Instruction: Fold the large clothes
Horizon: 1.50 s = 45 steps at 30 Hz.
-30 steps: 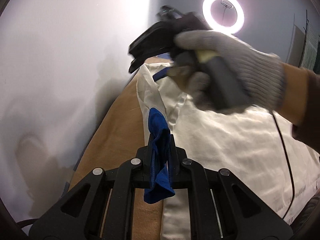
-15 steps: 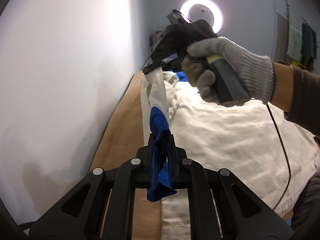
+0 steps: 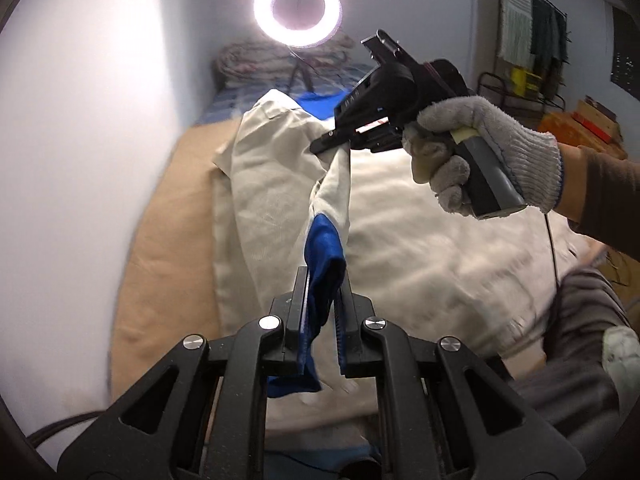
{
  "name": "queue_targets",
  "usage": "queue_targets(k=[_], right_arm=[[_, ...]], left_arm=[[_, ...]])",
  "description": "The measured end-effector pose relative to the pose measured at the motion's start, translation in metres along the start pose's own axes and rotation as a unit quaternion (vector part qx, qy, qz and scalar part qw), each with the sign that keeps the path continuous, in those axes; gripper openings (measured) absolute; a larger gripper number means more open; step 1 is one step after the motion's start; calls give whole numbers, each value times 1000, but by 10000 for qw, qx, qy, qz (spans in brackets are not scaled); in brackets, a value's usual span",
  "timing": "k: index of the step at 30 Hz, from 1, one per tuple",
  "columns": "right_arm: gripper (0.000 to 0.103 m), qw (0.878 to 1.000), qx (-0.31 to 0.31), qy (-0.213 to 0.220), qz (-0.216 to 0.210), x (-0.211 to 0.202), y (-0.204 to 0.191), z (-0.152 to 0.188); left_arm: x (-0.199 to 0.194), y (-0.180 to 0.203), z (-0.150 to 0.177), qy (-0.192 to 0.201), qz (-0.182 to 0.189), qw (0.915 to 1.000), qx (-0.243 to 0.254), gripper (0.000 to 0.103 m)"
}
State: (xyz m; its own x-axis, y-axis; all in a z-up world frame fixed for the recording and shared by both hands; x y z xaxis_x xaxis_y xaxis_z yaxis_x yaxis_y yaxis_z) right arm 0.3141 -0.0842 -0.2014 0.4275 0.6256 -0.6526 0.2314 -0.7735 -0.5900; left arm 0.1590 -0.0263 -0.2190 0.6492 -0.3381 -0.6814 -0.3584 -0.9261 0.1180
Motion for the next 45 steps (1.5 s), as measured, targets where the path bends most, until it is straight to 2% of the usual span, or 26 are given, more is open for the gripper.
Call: queue_targets(k=[3,5,7,9,11,12,13,14,17,21,23,25,30,31,32,34,37,39,42,44,45], right_arm=[[0,9993,168,-294,165,5,22,27],[0,9974,80,-609,369,14,32,44],[3,9934,-85,-939,655,23,40,59],[5,9870,-375,-1249,937,29,44,67],[12,9828,-542,-1355,1131,29,45,67],[16,9825,-601,-1325,1165,25,42,64],[28,9829,-629,-1258,1185,23,40,58],[30,9837,-655,-1158,1206,17,34,53],[30,9829,-930,-885,1319,4,17,31],[32,9824,-1256,-456,1304,1,-5,0],[33,9834,-1334,-367,1178,5,-16,-13],[33,9802,-1539,-333,1201,16,-33,-32],[35,9742,-1839,-548,1187,70,-53,-67],[35,9734,-1846,-582,1225,81,-56,-71],[35,9720,-1865,-640,1278,94,-57,-76],[35,9670,-1958,-752,1447,115,-60,-82],[35,9517,-2333,-975,1740,147,-66,-89],[35,9356,-2539,-1193,2145,165,-62,-92],[33,9191,-2636,-1385,2582,184,-50,-94],[10,9161,-2597,-1462,2683,191,-39,-94],[8,9181,-2526,-1502,2658,194,-34,-93]], left_arm=[[-7,-2,13,-157,161,9995,-228,20],[-15,-10,20,-193,205,9983,-516,37],[-21,-20,26,-207,208,9965,-780,42],[-19,-38,37,-379,179,9924,-1155,42],[-10,-53,46,-620,367,9834,-1665,42],[-4,-59,49,-693,432,9788,-1878,42],[0,-66,52,-768,461,9741,-2077,42],[5,-71,55,-827,498,9698,-2241,42],[23,-77,60,-933,706,9569,-2659,42],[47,-73,70,-1189,807,9493,-2797,42],[56,-70,79,-1363,889,9431,-2898,42],[59,-65,83,-1365,999,9388,-3002,42],[61,-63,80,-1282,1055,9377,-3052,40],[61,-63,80,-1272,1056,9384,-3036,25],[63,-62,79,-1297,1077,9382,-3024,17],[64,-64,78,-1269,1080,9379,-3044,12],[65,-64,76,-1187,1081,9400,-3011,7],[62,-65,76,-1131,1085,9415,-2985,7],[58,-66,75,-1065,1046,9446,-2924,6],[55,-67,74,-1038,1064,9443,-2937,5],[54,-67,73,-1019,1081,9438,-2951,5]])
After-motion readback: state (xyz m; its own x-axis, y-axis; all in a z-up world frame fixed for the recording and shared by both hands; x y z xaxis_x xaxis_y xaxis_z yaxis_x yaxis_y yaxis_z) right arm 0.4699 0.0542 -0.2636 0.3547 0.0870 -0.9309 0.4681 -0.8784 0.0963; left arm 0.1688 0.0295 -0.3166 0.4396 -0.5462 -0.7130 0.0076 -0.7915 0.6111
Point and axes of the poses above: each gripper's, at about its wrist camera, not at the fingertips, and x roughly the way its jaws point, y to its right, z to its underside, the point moved 10 cm from there along x, roughly the way its jaws point, and after that the axes turned 10 degrees about -x, right-handed, at the moved point
